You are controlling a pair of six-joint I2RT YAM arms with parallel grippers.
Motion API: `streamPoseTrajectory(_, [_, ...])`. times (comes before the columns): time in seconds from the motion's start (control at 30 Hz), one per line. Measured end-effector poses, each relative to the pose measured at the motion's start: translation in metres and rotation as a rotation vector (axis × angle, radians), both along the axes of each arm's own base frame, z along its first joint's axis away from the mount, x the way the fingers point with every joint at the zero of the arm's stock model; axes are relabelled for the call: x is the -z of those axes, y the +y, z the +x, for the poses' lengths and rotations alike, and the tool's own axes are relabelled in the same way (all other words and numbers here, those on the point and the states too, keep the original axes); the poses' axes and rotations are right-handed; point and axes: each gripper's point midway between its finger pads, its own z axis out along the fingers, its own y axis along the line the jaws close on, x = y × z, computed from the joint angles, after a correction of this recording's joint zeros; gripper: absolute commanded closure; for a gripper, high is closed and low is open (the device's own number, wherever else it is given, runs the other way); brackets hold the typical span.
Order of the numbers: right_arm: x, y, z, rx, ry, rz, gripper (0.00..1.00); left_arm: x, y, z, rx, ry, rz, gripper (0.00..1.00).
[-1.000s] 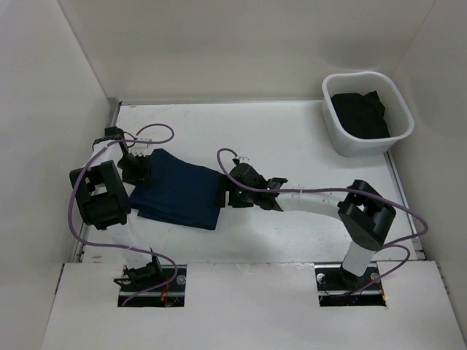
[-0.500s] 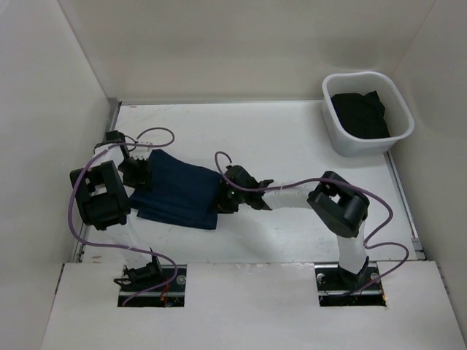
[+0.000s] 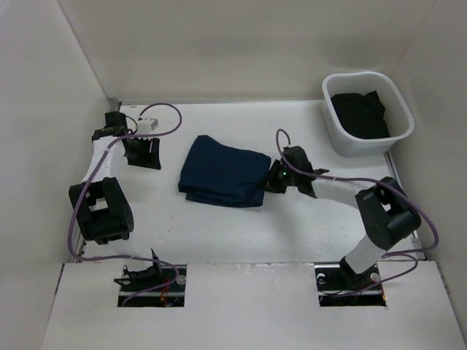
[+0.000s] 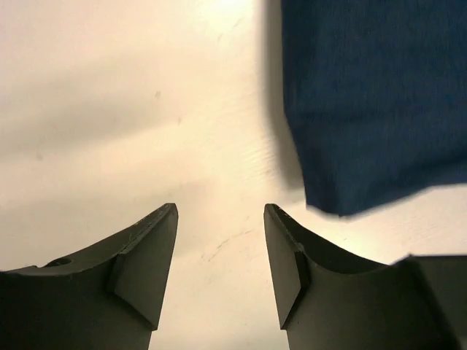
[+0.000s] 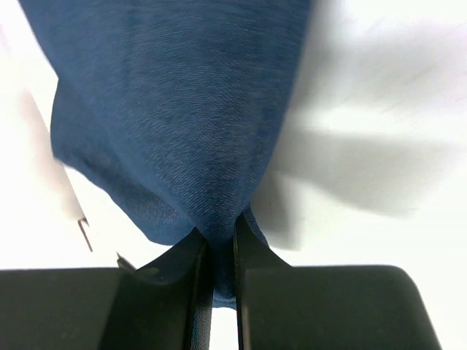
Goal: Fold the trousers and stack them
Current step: Fold the trousers
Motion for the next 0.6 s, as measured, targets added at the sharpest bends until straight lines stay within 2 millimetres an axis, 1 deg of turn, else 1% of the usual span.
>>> streamPoseTrajectory(0.03, [-0.003,-0.011,0.006,0.000,-0.008,-0.006,0.90,-0.006,-0.005,0.004,0.011,-0.016,-0.004,0.51])
streamPoseTrajectory(0.1, [-0.003,-0.032,0.015,-0.007,-0.005,-0.031,0.83,-0.012,-0.016,0.009,0.035,-0.034,-0.013,0.51])
streamPoseTrajectory(0.17, [-0.002,-0.052,0.021,-0.014,0.002,-0.062,0.77,-0.012,-0.025,0.007,0.051,-0.022,-0.023,0.51])
streamPoseTrajectory(0.23, [0.000,-0.064,0.021,-0.051,0.009,-0.086,0.72,-0.012,-0.031,0.005,0.058,-0.010,-0.031,0.51])
streamPoseTrajectory(0.33, [0.001,-0.069,0.021,-0.144,0.024,-0.111,0.73,-0.011,-0.035,0.002,0.059,-0.003,-0.036,0.51])
streamPoseTrajectory(0.4, [0.003,-0.067,0.025,-0.214,0.018,-0.136,0.77,-0.010,-0.038,-0.001,0.060,0.006,-0.039,0.51])
streamPoseTrajectory(0.47, [0.003,-0.067,0.029,-0.281,0.002,-0.163,0.84,-0.009,-0.041,-0.004,0.064,0.014,-0.043,0.51])
streamPoseTrajectory(0.53, [0.001,-0.065,0.034,-0.334,-0.016,-0.181,0.87,-0.007,-0.047,-0.006,0.075,0.024,-0.046,0.51])
streamPoseTrajectory(0.57, [0.000,-0.065,0.036,-0.358,-0.026,-0.189,0.90,-0.007,-0.051,-0.006,0.084,0.026,-0.047,0.51])
streamPoseTrajectory(0.6, [-0.001,-0.065,0.037,-0.379,-0.035,-0.197,0.91,-0.007,-0.057,-0.007,0.097,0.027,-0.047,0.51])
